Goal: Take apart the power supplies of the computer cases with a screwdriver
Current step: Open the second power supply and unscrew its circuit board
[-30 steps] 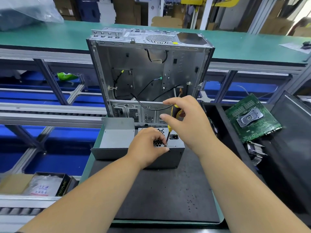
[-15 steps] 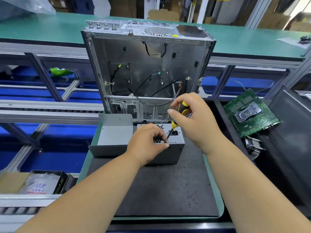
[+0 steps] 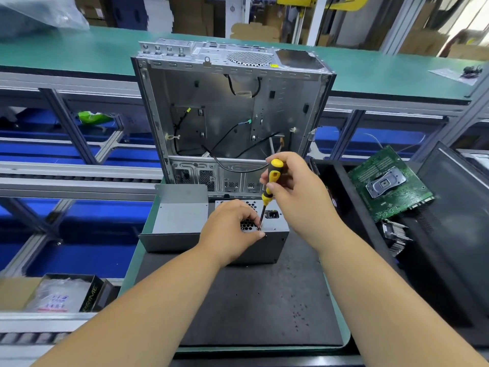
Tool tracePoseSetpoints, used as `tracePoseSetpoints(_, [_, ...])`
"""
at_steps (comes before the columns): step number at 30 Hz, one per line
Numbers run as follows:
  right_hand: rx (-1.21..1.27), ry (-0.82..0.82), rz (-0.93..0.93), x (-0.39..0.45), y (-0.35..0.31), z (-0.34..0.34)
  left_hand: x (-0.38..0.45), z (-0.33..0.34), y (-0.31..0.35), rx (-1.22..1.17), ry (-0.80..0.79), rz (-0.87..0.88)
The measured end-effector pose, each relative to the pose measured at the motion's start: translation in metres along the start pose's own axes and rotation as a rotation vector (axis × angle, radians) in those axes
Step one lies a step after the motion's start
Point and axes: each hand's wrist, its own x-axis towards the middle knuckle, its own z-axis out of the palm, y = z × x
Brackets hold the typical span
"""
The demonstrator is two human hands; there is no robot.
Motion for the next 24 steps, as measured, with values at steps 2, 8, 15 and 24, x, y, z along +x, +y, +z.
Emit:
tracePoseSetpoints(2, [-0.054,-0.024,-0.004,0.0001,-0.0027,0.0021,0.0011,-0.0005,0.0014,0.001,0.000,0.004])
tracePoseSetpoints(8, [-0.243,0.049,-0.078,0.0013,-0.0060,0.0076,0.0002,-0.0005,0.0029,0.007,0.001,0.020])
tracePoseSetpoints(15, [-0.337,0.057,-0.066,0.0032,-0.0048,0.0051,0.0033,-0.0063,0.0048,-0.049,-0.042,-0.008])
tracePoseSetpoints(24, [-0.283,-0.051,-0.047,-0.0030,-0.0053,-0.0001,0.0024,-0.0081,0.0056,-0.107,-0.057,0.022])
